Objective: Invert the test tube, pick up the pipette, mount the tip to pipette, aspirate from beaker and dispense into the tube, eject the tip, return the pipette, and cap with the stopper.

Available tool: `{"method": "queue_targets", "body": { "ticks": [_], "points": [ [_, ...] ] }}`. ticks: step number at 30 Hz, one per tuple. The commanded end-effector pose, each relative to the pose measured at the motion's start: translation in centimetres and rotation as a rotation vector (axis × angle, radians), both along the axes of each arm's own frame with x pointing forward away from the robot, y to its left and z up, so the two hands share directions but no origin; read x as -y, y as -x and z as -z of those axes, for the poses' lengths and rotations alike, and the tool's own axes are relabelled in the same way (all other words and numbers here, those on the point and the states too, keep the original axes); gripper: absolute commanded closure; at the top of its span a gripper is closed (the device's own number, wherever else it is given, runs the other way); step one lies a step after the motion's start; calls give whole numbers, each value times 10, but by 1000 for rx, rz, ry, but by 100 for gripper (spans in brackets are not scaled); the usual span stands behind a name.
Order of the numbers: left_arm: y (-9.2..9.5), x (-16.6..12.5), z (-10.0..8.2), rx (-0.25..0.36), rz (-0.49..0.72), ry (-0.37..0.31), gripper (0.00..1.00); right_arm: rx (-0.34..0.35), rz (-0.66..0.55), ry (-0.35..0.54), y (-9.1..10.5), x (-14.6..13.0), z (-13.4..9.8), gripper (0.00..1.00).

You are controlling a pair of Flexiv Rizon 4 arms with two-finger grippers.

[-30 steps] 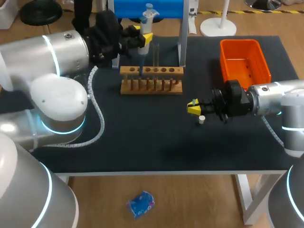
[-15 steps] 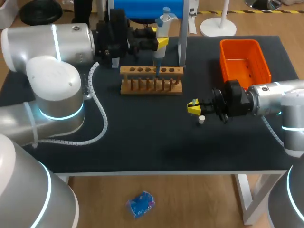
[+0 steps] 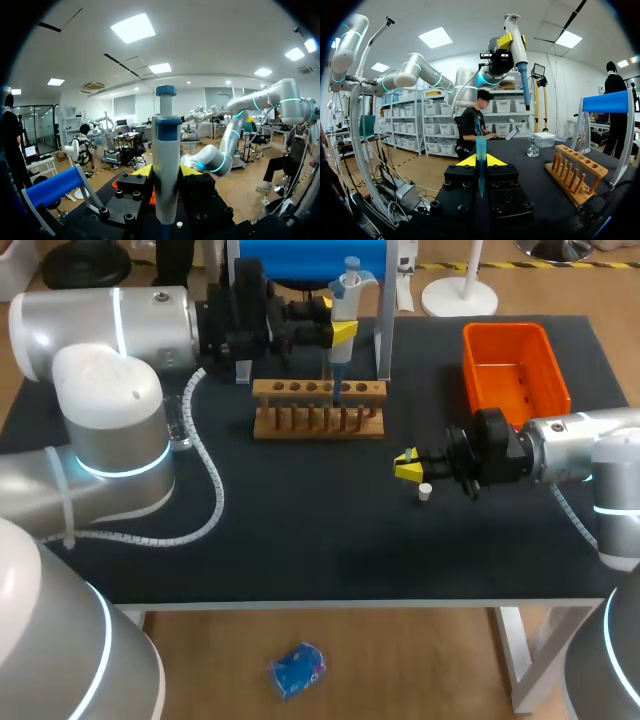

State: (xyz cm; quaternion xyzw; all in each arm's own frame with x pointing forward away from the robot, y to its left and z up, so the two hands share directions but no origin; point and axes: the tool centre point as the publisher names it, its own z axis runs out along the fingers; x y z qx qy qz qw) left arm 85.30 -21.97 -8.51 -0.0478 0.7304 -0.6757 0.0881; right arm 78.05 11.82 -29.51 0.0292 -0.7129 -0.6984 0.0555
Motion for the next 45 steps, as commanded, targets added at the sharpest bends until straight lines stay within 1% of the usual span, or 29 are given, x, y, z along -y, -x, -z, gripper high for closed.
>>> {"method": "queue_targets", "body": {
  "ticks": [1,5,6,7,8,9,10,12,13,15,17,18,19,20,24,26,27,28,29,34,41,45],
  "points": [
    [-1,0,0,0,0,1,100,0,0,1,0,1,0,100],
    [-1,0,0,0,0,1,100,0,0,1,0,1,0,100],
    [0,2,2,-17,26,9,100,0,0,1,0,1,0,100],
    [0,3,2,-8,31,11,100,0,0,1,0,1,0,100],
    [1,4,2,-10,46,36,100,0,0,1,0,1,0,100],
    [3,6,2,-28,74,57,100,0,0,1,0,1,0,100],
    [4,7,2,-13,74,43,100,0,0,1,0,1,0,100],
    [7,11,3,-35,103,43,100,0,0,1,0,1,0,100],
    [8,13,3,-31,112,48,100,0,0,1,0,1,0,100],
    [11,16,2,-42,135,64,100,0,0,1,0,1,0,100],
    [15,21,1,-41,149,55,100,0,0,1,0,1,0,100],
    [16,24,0,-47,165,72,100,0,0,1,0,1,0,100],
    [18,26,0,-49,180,68,100,0,0,1,0,1,0,100],
    [19,29,1,-50,179,43,100,0,0,1,0,1,0,100],
    [20,32,1,-60,191,44,100,0,0,1,0,1,0,100],
    [20,32,1,-57,186,22,100,0,0,1,0,1,0,100],
    [20,32,1,-65,193,41,100,0,0,1,0,1,0,100],
    [20,32,1,-66,192,45,100,0,0,1,0,1,0,100],
    [20,32,0,-56,188,35,100,0,0,1,0,1,0,100],
    [20,30,-1,-49,189,40,100,0,0,1,0,1,0,100],
    [20,30,-1,-49,189,40,100,0,0,1,0,1,0,100],
    [20,30,-1,-49,189,40,100,8,12,-2,-6,-9,2,100]
  ]
}}
